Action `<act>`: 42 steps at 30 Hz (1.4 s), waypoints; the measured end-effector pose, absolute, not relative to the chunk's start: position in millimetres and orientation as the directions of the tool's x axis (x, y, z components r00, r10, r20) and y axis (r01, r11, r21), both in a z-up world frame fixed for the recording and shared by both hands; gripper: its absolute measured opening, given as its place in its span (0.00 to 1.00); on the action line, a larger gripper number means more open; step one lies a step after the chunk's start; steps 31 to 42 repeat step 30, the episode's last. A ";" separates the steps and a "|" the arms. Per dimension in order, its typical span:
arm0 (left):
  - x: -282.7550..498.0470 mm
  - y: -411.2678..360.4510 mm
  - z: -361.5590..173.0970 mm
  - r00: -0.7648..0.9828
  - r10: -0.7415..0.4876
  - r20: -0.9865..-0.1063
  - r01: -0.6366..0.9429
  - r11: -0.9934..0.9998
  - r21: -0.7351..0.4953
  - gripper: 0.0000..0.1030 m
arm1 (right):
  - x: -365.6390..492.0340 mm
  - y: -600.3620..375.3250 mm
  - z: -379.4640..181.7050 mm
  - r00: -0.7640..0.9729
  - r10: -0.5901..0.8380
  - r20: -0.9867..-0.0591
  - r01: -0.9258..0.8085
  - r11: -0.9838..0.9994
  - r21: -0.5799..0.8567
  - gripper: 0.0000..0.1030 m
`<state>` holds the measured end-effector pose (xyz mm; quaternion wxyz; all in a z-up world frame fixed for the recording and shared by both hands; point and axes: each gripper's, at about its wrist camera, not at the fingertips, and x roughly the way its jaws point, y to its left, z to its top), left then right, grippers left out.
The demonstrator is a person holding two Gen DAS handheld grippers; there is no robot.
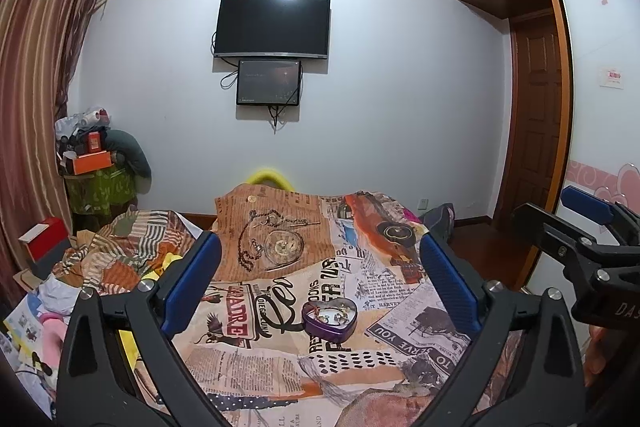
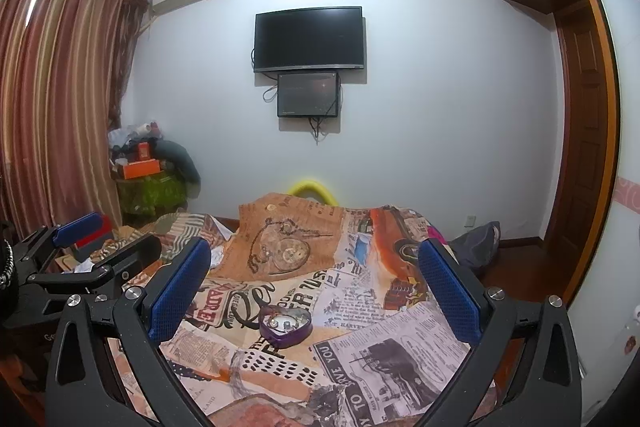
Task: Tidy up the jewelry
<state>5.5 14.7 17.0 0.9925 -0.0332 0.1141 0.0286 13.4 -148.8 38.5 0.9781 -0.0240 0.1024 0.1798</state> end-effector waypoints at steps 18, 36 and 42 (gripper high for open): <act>6.9 18.8 15.1 0.969 0.013 -0.246 -0.032 0.997 -0.072 0.97 | 15.6 -149.6 41.0 0.916 0.340 -0.211 -0.350 0.937 -0.011 1.00; 10.0 19.8 12.4 0.969 0.014 -0.247 -0.032 0.997 -0.070 0.97 | 19.4 -150.7 38.2 0.916 0.336 -0.219 -0.344 0.939 0.001 1.00; 10.0 19.8 12.4 0.969 0.014 -0.247 -0.032 0.997 -0.070 0.97 | 19.4 -150.7 38.2 0.916 0.336 -0.219 -0.344 0.939 0.001 1.00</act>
